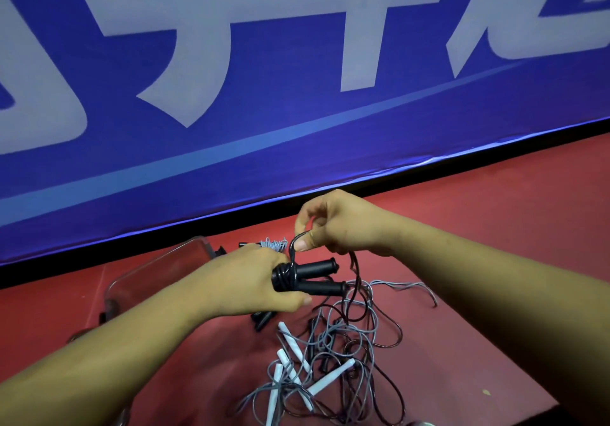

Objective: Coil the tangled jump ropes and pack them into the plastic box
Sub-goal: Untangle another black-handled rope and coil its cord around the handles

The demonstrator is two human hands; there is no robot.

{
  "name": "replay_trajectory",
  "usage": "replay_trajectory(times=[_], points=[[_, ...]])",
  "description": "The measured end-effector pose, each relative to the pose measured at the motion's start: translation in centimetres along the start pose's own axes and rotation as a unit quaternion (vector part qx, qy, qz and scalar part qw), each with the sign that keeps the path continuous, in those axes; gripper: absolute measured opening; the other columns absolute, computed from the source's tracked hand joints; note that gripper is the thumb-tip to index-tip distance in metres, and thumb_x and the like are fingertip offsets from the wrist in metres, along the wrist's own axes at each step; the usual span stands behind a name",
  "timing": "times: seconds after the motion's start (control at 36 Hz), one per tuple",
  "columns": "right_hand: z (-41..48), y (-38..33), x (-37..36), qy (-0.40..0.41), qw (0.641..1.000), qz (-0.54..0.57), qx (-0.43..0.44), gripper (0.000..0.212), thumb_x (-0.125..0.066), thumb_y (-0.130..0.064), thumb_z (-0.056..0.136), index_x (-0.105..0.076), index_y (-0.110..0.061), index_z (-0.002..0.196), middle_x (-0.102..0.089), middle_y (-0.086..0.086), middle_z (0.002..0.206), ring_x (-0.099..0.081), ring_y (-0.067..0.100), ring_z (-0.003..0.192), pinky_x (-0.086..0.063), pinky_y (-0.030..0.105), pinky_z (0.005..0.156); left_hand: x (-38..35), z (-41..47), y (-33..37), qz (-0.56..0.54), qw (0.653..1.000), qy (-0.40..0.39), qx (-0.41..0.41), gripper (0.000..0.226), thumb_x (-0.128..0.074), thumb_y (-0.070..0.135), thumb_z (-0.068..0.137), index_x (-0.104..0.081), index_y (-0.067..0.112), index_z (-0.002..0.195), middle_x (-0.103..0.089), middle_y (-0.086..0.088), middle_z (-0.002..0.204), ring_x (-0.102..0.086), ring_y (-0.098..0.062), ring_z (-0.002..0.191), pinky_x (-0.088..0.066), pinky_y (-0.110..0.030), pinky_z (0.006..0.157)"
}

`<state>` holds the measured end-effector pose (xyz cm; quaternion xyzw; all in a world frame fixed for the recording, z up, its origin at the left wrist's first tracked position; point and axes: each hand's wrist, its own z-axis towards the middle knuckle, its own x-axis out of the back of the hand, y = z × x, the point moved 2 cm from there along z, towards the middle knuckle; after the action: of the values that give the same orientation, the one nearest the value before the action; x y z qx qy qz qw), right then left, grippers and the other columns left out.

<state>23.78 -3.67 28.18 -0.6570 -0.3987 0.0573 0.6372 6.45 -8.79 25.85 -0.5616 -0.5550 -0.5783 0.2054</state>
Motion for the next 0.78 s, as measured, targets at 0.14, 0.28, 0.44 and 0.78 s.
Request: replay_trajectory(times=[0.14,0.28,0.44,0.78], points=[[-0.2,2.0,-0.1,-0.026,0.992,0.119,-0.037,0.011,-0.073,-0.009,0.084,-0.066,-0.013,0.076,-0.055,-0.002,0.058,-0.047,0.012,0.049,-0.040,0.021,0.048,-0.1,-0.3,0.9,-0.094,0.995,-0.022,-0.023,0.052,-0.061,0.064,0.066,-0.063,0.016,0.086,-0.064,-0.008,0.072,-0.059,-0.024,0.065,-0.047,-0.039,0.063],[-0.5,3.2,-0.5,-0.073,0.975,0.191,-0.090,0.023,-0.058,0.002,0.092,-0.072,-0.012,0.079,-0.064,0.008,0.069,-0.059,0.015,0.054,-0.049,0.021,0.053,0.3,-0.6,1.6,-0.142,0.989,0.022,-0.039,0.035,-0.073,0.049,0.075,-0.052,0.027,0.094,-0.061,0.000,0.072,-0.049,-0.006,0.060,-0.044,-0.032,0.061],[-0.8,4.1,-1.2,-0.087,0.962,0.221,-0.138,0.015,-0.047,-0.001,0.099,-0.062,-0.001,0.102,-0.057,0.007,0.065,-0.060,0.019,0.057,-0.055,0.030,0.058,1.5,-0.9,1.5,-0.209,0.972,0.088,-0.060,0.051,-0.075,0.034,0.085,-0.043,0.052,0.120,-0.069,0.003,0.085,-0.061,-0.011,0.063,-0.052,-0.030,0.070],[-0.6,3.6,-3.0,-0.117,0.977,0.096,-0.152,0.038,-0.041,-0.033,0.105,-0.065,-0.005,0.113,-0.044,-0.001,0.052,-0.038,0.010,0.040,-0.034,0.022,0.043,1.9,0.1,-0.5,-0.368,0.924,0.097,0.049,0.032,-0.070,0.026,0.091,-0.047,0.033,0.112,-0.059,-0.011,0.062,-0.050,-0.023,0.049,-0.045,-0.030,0.046]])
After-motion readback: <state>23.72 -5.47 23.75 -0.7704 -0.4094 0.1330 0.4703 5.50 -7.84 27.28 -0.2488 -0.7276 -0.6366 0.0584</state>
